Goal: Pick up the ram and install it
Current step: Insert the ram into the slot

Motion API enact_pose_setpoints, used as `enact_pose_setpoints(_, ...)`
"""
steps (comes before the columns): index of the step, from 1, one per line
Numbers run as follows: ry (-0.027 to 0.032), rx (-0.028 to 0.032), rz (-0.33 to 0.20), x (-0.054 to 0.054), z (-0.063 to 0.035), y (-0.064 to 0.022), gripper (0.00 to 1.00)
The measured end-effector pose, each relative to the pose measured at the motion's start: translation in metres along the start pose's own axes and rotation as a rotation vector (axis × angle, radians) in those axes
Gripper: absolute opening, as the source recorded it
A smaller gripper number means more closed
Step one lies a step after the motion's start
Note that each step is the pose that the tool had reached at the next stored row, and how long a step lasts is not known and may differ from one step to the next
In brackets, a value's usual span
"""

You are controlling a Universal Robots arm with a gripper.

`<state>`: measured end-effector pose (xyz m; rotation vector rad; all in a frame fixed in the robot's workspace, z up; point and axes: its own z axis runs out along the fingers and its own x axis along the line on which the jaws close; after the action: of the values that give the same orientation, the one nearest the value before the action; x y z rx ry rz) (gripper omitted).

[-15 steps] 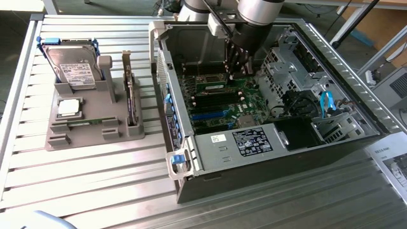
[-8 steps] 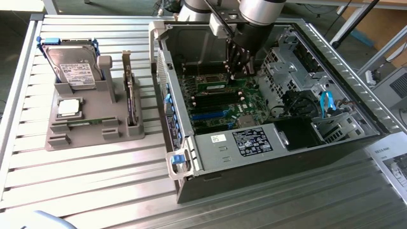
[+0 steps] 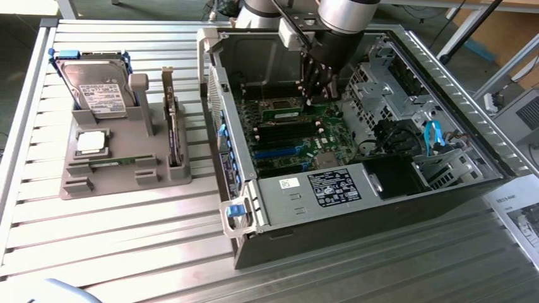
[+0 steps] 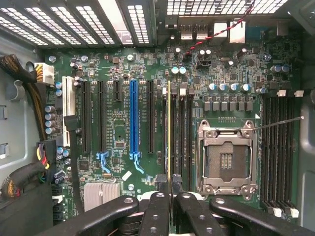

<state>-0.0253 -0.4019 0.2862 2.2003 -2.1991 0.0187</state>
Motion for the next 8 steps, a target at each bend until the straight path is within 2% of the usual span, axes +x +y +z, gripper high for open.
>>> enact_pose_setpoints(8, 0.0, -0.0001, 0.0, -0.0002, 0.0077, -0.0001, 0.12)
